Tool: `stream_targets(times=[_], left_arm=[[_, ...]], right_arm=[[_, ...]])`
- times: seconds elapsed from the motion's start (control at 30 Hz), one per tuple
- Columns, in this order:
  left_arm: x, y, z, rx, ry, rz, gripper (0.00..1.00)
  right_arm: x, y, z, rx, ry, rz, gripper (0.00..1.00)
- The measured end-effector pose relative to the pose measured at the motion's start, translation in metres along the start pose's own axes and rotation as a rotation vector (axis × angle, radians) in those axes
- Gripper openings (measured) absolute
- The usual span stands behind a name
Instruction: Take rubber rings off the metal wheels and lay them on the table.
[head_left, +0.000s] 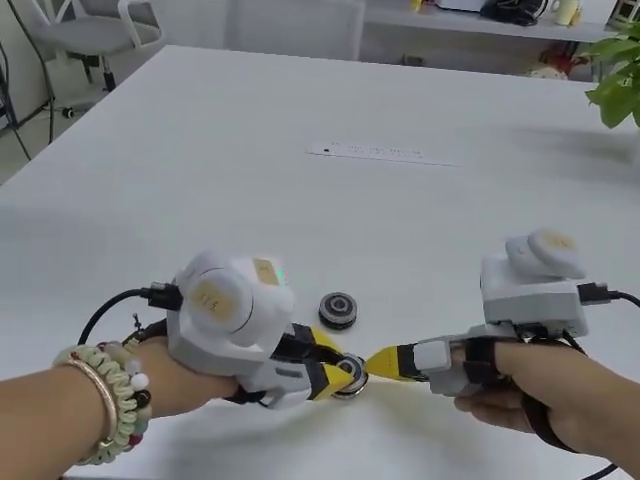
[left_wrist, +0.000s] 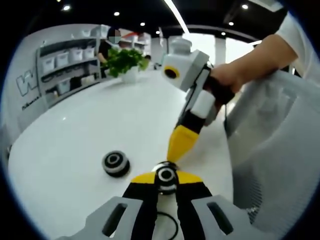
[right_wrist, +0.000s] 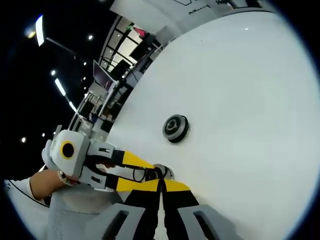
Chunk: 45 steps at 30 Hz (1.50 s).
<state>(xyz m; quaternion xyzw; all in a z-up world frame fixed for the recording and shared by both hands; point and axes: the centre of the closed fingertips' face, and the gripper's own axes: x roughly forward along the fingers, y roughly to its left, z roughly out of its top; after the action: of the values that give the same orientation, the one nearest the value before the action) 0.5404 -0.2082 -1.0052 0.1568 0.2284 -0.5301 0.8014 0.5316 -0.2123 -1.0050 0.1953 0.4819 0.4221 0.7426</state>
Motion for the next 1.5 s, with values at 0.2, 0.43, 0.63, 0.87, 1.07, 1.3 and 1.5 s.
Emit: stream_targets(times=[0.2,0.43,0.63,0.87,1.07,1.3,1.5], left_arm=[[0.0,0.0,0.0,-0.001,-0.002,0.001,0.13],[-0.001,-0.001,0.0,-0.004,-0.005,0.002,0.13],[-0.001,-0.001,0.0,-0.01,-0.007,0.001,0.13],[-0.001,-0.001,0.0,-0.01,-0.008,0.002,0.13],[-0.001,-0.001,0.0,-0.01,-0.009,0.002,0.14],[-0.001,-0.001,0.0,-0.015,-0.012,0.004,0.14],[-0.001,-0.001,0.001,-0.027,-0.008,0.006,0.14]], right_arm=[[0.001,0.003,0.002,-0.013,-0.001,0.012,0.0],[0.003,0.009,0.004,-0.043,-0.002,0.025,0.0],[0.004,0.007,0.005,-0.09,0.01,0.003,0.0],[0.004,0.01,0.005,-0.102,0.012,0.015,0.0],[0.004,0.022,0.006,-0.094,0.002,0.07,0.0],[0.003,0.013,0.01,-0.115,-0.005,0.019,0.0],[0.004,0.001,0.006,-0.122,0.017,-0.039,0.0]])
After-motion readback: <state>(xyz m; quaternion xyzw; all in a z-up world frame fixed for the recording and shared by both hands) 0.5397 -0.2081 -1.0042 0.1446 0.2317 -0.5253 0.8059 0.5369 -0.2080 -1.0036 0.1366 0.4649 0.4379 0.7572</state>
